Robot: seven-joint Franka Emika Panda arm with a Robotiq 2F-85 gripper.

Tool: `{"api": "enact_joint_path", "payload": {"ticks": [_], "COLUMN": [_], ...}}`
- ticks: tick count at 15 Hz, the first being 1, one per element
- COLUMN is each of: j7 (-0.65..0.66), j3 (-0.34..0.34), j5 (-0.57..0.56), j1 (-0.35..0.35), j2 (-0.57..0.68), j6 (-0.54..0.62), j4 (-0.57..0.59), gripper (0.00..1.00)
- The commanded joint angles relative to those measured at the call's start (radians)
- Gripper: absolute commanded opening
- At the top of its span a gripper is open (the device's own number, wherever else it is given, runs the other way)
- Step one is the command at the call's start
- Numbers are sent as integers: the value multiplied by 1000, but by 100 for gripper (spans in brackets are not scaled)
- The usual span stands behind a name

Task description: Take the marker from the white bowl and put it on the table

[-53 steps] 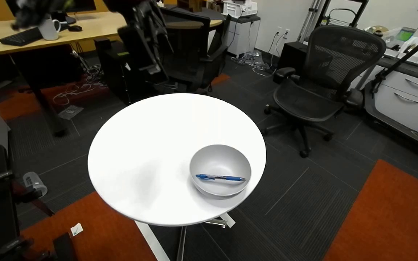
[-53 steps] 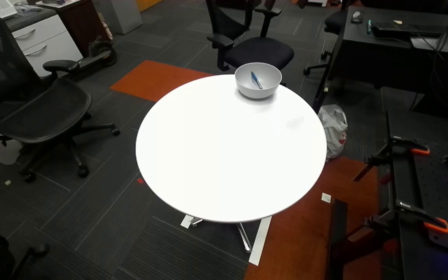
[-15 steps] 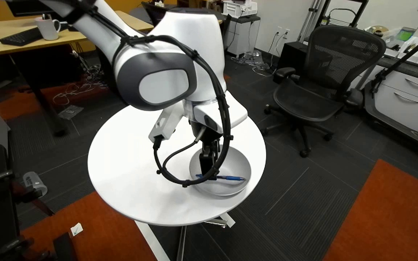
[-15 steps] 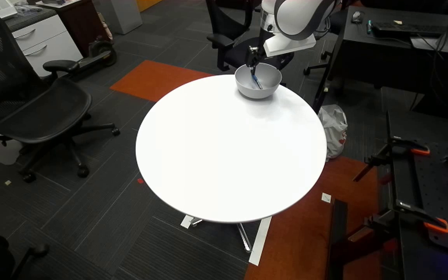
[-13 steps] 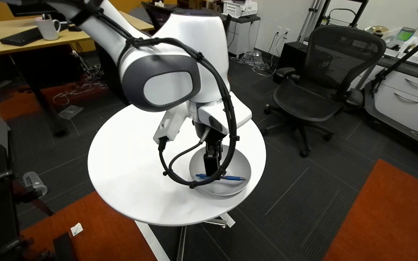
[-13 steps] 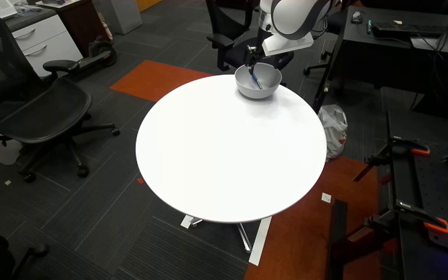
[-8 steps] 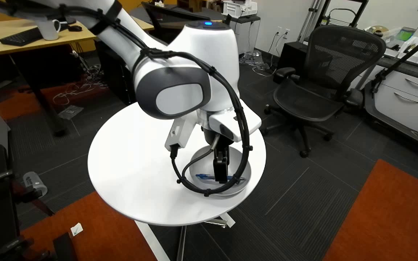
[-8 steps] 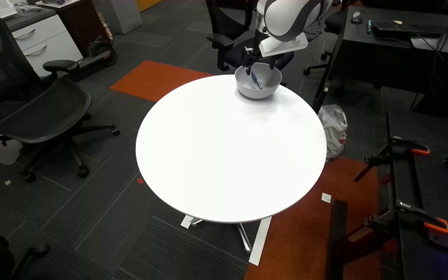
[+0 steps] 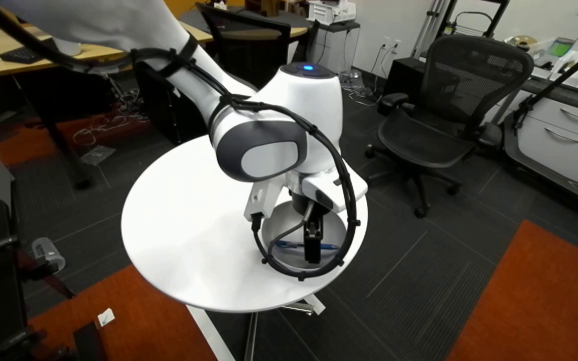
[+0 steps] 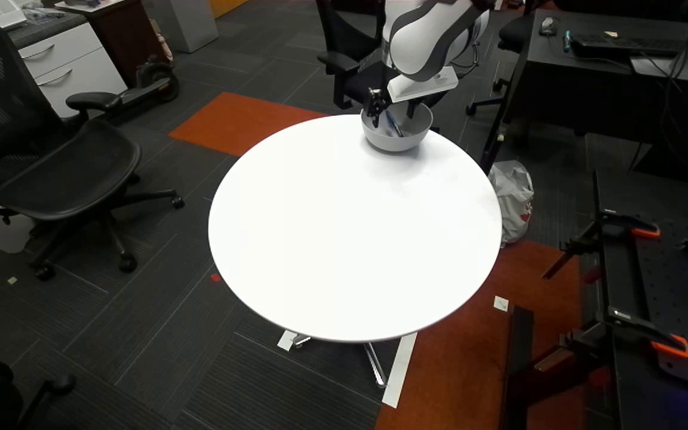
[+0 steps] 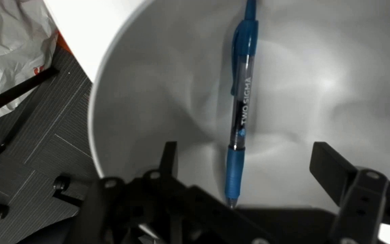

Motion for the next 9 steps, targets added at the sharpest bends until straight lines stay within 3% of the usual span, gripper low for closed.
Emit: {"api": "enact_joint_path", "payload": {"ticks": [1, 9], "j7": [-28, -17], "j3": [1, -6], "j5": [26, 26], "j1": [-9, -9], "j2": [52, 75], "j6": [-59, -64], "j4": [84, 119], "gripper": [74, 12]}}
